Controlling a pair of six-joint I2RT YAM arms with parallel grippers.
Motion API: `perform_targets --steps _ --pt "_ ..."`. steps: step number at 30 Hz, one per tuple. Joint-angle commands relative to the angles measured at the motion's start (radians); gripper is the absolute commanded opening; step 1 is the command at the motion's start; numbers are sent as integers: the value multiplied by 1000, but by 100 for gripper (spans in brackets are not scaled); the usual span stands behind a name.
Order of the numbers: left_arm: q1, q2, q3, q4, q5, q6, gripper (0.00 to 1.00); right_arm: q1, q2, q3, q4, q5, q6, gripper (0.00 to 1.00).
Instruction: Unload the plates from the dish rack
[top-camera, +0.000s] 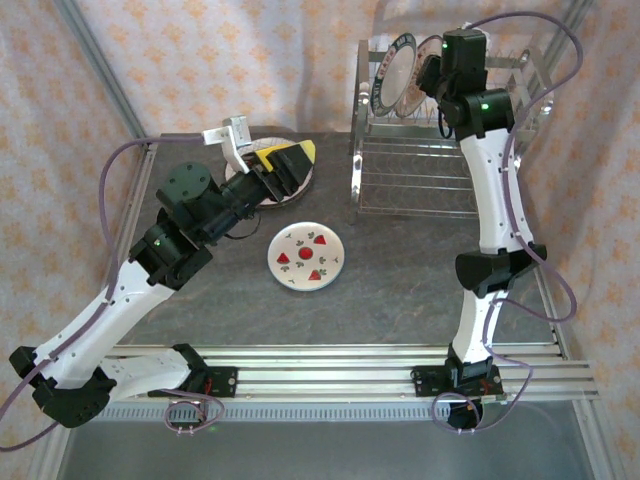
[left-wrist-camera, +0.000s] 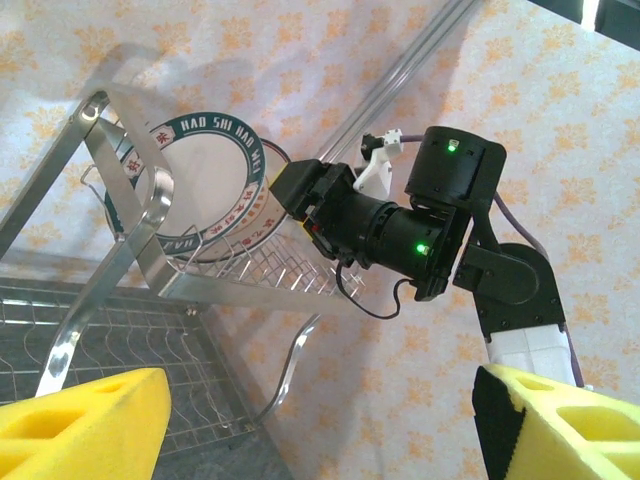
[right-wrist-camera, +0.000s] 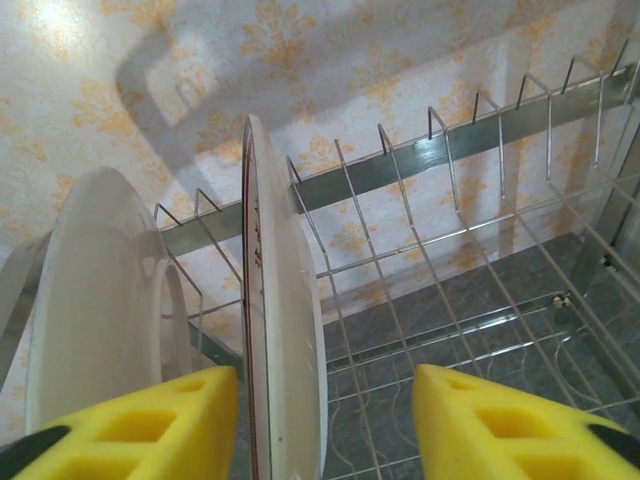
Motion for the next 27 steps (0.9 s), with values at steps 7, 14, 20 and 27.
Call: perform_targets --steps 7,14,20,27 --pt "-11 -31 14 8 -25 25 80 8 38 63 12 1 -1 18" --pt "-12 -31 6 7 -27 19 81 43 43 87 7 80 -48 1" --pt "-17 -29 14 7 -29 11 81 71 46 123 13 142 -83 0" --pt "-39 -22 15 13 -40 -2 81 121 19 161 30 268 -151 0"
